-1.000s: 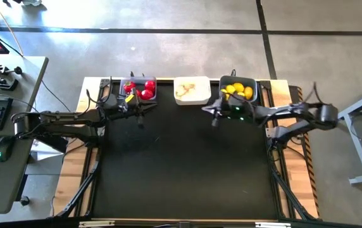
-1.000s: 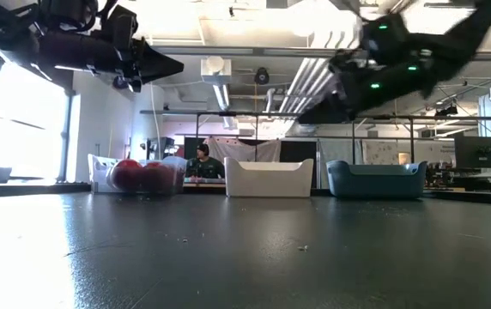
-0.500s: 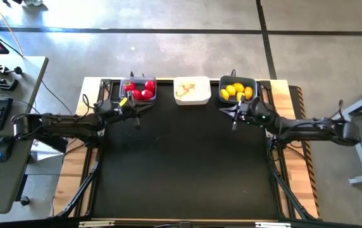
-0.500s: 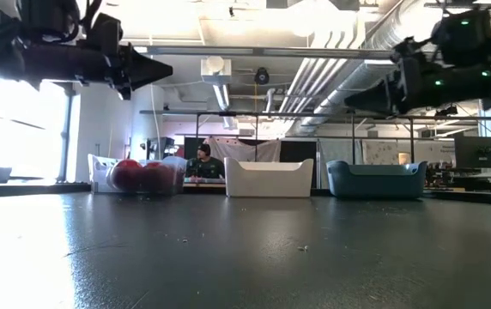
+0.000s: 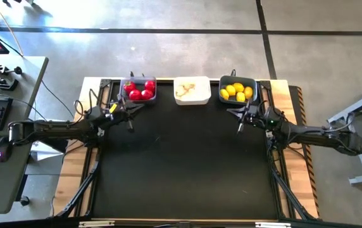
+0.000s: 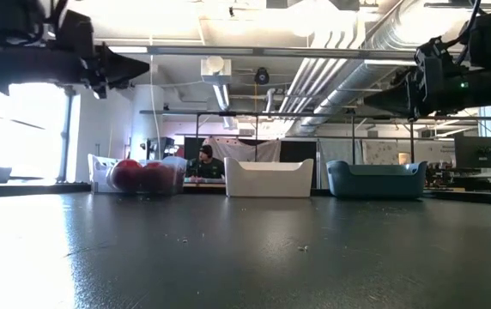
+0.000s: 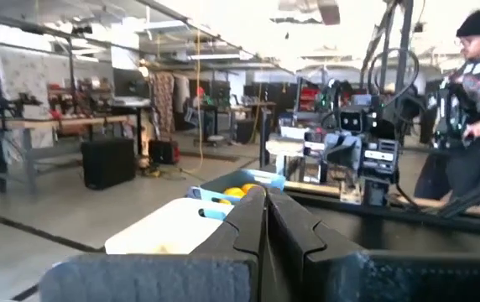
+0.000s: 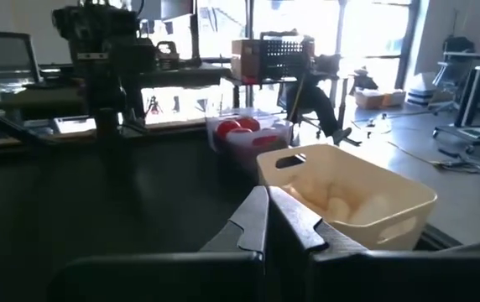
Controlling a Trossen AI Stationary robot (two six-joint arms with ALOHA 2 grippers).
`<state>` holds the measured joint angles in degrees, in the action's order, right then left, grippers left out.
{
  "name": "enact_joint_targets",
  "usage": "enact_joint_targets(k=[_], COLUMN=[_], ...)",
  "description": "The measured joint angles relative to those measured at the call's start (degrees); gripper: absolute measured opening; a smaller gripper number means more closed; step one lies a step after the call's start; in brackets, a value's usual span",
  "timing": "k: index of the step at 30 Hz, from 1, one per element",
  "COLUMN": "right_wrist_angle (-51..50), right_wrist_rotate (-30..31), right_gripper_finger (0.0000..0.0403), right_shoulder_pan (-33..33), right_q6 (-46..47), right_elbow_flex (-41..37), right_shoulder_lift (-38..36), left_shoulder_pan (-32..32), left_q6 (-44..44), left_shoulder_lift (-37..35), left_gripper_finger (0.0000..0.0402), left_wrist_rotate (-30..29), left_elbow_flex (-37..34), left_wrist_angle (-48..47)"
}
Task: Sort produce into baskets
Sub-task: Return to Home Position
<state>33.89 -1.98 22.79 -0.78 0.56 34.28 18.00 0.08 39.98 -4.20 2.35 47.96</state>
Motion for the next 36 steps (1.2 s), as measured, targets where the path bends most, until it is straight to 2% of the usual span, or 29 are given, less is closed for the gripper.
enact_joint_targets(k=[2,10,16,21,25,30,33,36], right_wrist_angle=[-2.2,-8.3,-12.3,-17.1,-20.7,-25.0,-27.5,-31.1], right_wrist_rotate=[0.3,2.0,2.0,2.0,2.8,3.2,5.6,6.0], right_gripper_finger=[0.0,0.0,0.0,0.0,0.0,0.0,0.0,0.0], right_shoulder_pan=[0.0,0.0,0.0,0.0,0.0,0.0,0.1,0.1], right_q6=[-0.1,-0.2,0.6,0.7,-0.8,-2.0,-5.2,-5.2], right_elbow_flex=[0.0,0.0,0.0,0.0,0.0,0.0,0.0,0.0], right_shoulder_lift=[-1.9,-8.9,-14.5,-19.9,-24.7,-31.6,-34.3,-33.6], left_shoulder_pan=[-1.1,-5.5,-8.6,-11.4,-12.2,-10.5,-8.3,-5.8], left_q6=[-0.9,-0.5,-2.6,-4.3,-5.0,-4.4,-5.5,-2.8], left_shoulder_lift=[-3.0,-14.6,-22.8,-31.8,-40.0,-39.8,-39.7,-38.8], left_gripper_finger=[0.0,0.0,0.0,0.0,0.0,0.0,0.0,0.0], left_wrist_rotate=[-1.6,-8.9,-11.4,-10.7,-7.5,-2.0,1.9,-0.8], left_elbow_flex=[-1.7,-1.7,-1.6,-1.6,-1.6,-0.8,-1.3,-1.3], left_wrist_angle=[-0.4,-14.7,-29.4,-38.9,-46.1,-47.9,-48.2,-47.5])
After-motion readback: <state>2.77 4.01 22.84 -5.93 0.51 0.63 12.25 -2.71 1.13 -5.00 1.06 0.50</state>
